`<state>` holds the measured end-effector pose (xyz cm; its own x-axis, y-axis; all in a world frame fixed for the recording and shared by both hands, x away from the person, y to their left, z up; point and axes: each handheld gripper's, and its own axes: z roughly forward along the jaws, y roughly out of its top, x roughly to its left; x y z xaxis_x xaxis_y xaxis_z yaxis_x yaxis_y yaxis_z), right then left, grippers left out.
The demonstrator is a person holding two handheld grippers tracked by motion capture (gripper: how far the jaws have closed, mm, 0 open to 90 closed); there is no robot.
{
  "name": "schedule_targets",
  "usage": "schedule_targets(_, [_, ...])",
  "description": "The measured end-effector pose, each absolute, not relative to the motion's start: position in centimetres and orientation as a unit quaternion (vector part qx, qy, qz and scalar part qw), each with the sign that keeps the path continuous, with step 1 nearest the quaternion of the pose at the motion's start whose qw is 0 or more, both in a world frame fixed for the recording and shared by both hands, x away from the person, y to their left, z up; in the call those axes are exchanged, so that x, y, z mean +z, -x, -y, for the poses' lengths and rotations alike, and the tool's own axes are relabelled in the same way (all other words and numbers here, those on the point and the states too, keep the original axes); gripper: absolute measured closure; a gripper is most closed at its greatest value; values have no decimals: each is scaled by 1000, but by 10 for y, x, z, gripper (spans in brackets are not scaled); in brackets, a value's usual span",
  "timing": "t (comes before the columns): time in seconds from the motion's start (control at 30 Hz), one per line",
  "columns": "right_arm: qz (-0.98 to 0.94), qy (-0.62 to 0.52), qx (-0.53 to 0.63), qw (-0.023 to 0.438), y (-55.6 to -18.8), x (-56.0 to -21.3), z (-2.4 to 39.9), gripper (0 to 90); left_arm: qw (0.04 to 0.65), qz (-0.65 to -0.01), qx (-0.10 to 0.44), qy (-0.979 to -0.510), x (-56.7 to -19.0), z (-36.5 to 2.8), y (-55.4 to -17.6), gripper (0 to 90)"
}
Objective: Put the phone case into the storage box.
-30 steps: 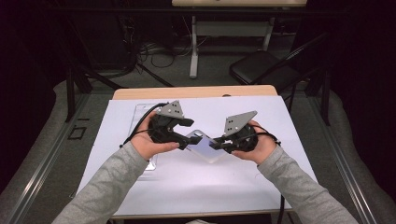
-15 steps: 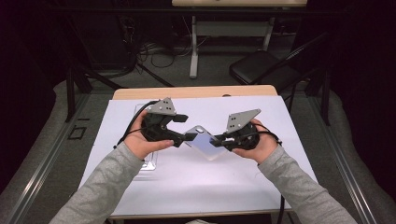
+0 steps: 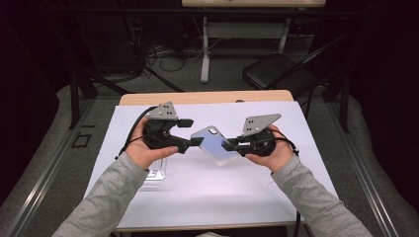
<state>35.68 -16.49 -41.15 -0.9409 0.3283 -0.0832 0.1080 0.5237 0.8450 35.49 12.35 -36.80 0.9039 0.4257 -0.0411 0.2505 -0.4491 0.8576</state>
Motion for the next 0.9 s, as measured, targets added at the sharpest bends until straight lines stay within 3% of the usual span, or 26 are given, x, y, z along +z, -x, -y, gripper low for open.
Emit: schedule_targets(0.9, [-800, -167, 568, 100, -356, -419, 171, 821, 553, -228, 58, -799, -384, -137, -360, 349])
